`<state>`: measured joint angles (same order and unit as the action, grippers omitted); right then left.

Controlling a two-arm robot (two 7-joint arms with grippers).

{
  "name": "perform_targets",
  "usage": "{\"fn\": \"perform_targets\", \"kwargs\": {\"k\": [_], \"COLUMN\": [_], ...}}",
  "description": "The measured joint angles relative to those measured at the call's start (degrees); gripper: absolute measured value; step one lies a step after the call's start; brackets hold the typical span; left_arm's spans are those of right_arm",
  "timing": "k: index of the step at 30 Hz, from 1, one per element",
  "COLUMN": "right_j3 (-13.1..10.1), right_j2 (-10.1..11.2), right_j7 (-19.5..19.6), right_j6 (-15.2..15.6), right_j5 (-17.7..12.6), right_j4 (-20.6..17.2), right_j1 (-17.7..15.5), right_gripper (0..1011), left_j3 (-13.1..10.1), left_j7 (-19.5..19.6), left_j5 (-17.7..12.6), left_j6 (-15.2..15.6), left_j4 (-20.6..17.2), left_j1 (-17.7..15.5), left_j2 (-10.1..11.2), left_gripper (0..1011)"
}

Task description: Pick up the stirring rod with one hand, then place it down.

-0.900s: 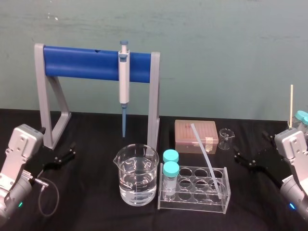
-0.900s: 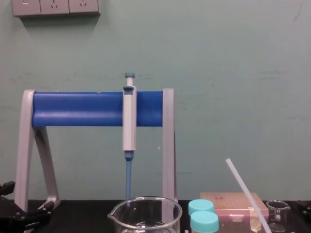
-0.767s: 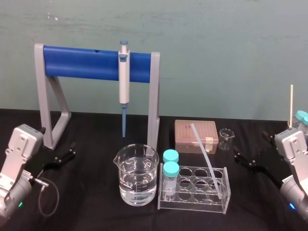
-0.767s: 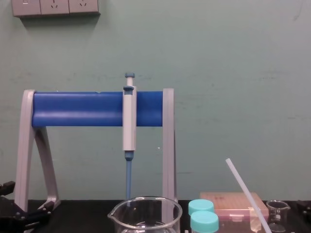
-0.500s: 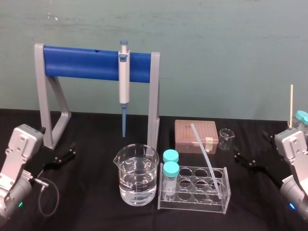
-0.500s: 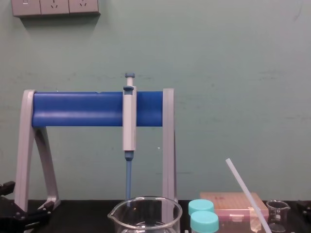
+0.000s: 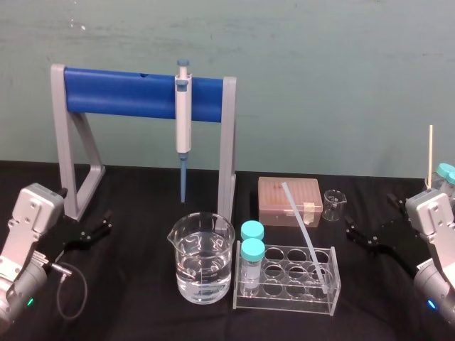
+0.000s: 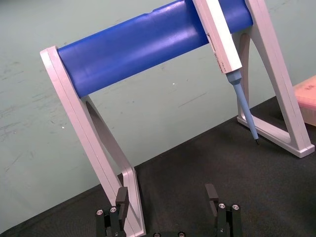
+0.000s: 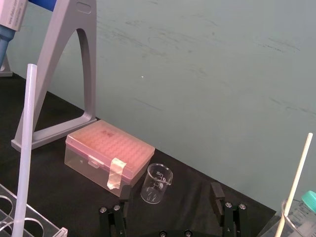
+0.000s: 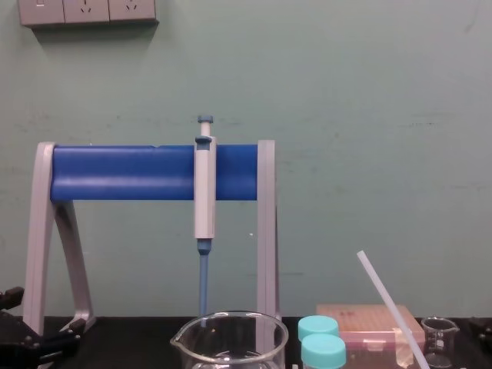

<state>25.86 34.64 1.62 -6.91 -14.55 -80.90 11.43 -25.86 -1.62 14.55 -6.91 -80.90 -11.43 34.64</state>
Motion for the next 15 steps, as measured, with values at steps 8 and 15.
{"fn": "perform_targets", "kwargs": {"k": [8, 15], "right_j3": [0.00, 0.00], "right_j2": [0.00, 0.00], "right_j7": [0.00, 0.00], "right_j6": [0.00, 0.00], "right_j5": [0.00, 0.00], "right_j4": [0.00, 0.00], "right_j1": [0.00, 0.00], "right_gripper": [1003, 1003], "left_j3": [0.00, 0.00], "left_j7": [0.00, 0.00], "left_j5": [0.00, 0.00], "left_j6": [0.00, 0.00], "left_j4": [0.00, 0.00], "left_j1": [0.00, 0.00], "left_j2": [0.00, 0.00], "left_gripper": [1000, 1001]}}
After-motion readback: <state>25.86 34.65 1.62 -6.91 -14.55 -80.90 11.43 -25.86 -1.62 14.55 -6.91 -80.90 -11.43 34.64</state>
